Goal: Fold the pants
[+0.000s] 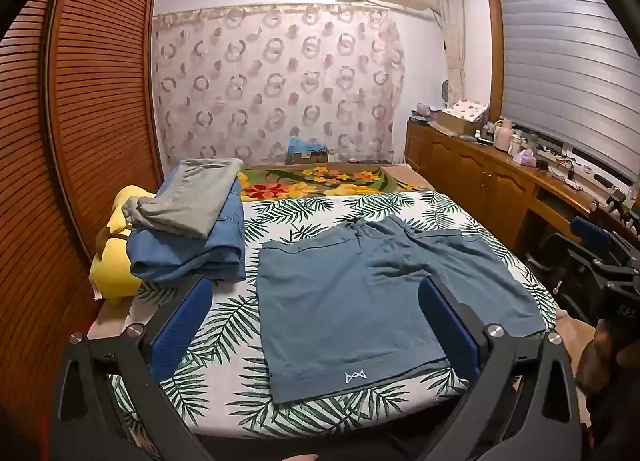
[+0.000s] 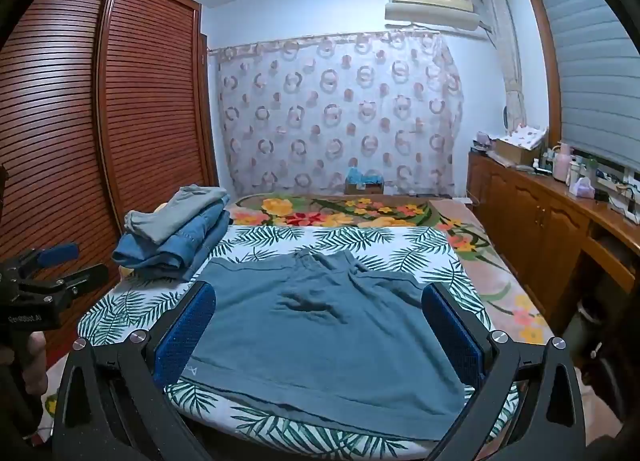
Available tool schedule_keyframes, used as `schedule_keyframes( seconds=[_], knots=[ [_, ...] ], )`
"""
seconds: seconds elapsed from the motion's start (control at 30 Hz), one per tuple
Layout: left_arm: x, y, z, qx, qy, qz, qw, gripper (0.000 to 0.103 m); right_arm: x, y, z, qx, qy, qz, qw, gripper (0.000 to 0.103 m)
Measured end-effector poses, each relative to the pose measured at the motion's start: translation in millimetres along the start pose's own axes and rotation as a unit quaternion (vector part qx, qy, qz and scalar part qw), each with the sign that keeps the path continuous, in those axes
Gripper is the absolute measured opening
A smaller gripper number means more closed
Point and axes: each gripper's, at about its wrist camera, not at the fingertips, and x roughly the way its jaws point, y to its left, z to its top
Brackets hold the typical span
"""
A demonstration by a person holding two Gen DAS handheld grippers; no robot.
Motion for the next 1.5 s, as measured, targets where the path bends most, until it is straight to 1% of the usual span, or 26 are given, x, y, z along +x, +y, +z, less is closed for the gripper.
schedule_keyframes(
  seconds=[0.17,0.6,1.5],
  knots=[
    [0.0,-0.1,0.1,0.001,0.001,0.001,1.0000,0.103,-0.4,-0.2,-0.9,0.001,-0.005,0.001,1.000,0.103],
    [0.0,-0.1,0.0,0.001,0.000,0.001,1.0000,0.103,-4.7,1.1,0.8,0.001,-0.002,0.003,1.000,0.103],
    [1.2,0.6,0.4,0.003,-0.005,0.002,1.0000,0.103,-0.7,1.5,-2.2,-0.003,-0.004,-0.001,1.000,0.103]
  ],
)
